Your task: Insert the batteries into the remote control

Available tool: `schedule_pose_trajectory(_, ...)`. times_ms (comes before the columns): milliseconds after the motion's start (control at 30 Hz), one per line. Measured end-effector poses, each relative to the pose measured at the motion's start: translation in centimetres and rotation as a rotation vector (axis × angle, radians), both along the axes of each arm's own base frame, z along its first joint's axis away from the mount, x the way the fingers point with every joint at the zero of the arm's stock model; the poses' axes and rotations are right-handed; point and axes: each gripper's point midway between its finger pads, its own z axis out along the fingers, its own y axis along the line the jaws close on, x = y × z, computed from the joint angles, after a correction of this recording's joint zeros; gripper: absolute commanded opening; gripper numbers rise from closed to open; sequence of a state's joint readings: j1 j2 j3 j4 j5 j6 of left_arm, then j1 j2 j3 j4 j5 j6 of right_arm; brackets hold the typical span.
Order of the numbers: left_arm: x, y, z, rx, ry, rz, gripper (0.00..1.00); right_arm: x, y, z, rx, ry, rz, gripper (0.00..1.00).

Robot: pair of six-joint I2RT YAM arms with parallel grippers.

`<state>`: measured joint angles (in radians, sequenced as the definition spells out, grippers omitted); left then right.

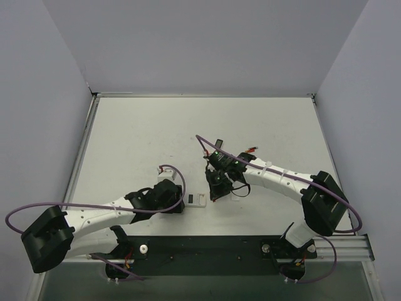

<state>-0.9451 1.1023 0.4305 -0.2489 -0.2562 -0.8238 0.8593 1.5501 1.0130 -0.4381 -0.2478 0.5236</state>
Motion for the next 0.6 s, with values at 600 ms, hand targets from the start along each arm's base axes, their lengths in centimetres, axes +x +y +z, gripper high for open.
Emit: schedule_pose_trajectory(600, -0.8, -2.7, 2.9, -0.103, -0.019, -0.14, 0.66, 0.1, 0.8, -0.4, -0.002, 0.103, 0.003, 0.0)
